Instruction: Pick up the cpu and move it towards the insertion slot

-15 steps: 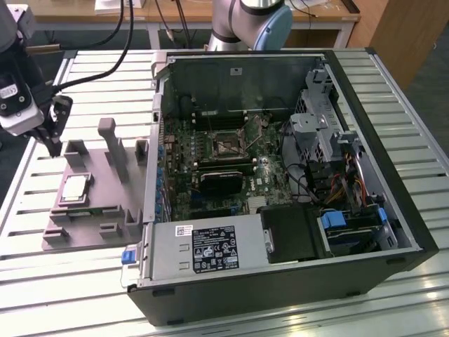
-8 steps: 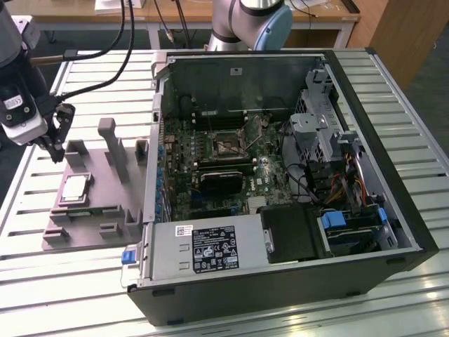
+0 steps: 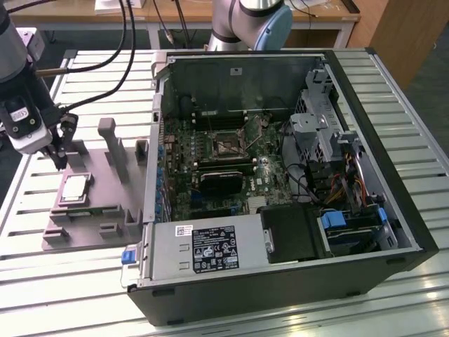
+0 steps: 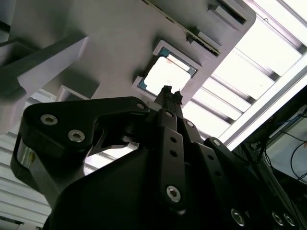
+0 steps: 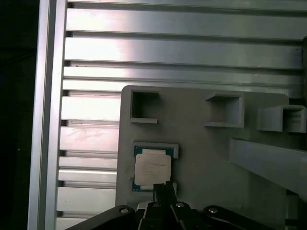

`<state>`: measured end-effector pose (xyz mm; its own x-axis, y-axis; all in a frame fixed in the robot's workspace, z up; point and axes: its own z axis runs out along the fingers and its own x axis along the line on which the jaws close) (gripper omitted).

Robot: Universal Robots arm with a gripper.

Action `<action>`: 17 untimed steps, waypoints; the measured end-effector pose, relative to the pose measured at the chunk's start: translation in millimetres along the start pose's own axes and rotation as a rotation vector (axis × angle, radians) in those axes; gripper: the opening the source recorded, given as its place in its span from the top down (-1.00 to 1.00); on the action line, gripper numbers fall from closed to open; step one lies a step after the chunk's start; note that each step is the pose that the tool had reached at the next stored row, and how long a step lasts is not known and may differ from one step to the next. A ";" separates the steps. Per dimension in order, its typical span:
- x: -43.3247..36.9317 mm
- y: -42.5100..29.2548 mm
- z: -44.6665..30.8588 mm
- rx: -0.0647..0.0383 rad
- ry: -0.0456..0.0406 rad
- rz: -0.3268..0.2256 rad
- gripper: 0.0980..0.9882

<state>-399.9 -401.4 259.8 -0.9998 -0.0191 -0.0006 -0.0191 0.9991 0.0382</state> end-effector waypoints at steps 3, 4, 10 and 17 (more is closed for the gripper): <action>0.2 -0.8 5.3 0.000 -0.0018 0.000 0.99; 0.3 -1.0 7.1 0.000 -0.0024 0.000 0.99; 1.1 -2.2 18.0 0.000 -0.0075 0.000 0.99; 3.0 -3.0 30.8 0.000 -0.0147 -0.001 0.99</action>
<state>-402.8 -403.2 229.0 -0.9997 -0.0191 -0.0153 -0.0197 0.9991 0.0379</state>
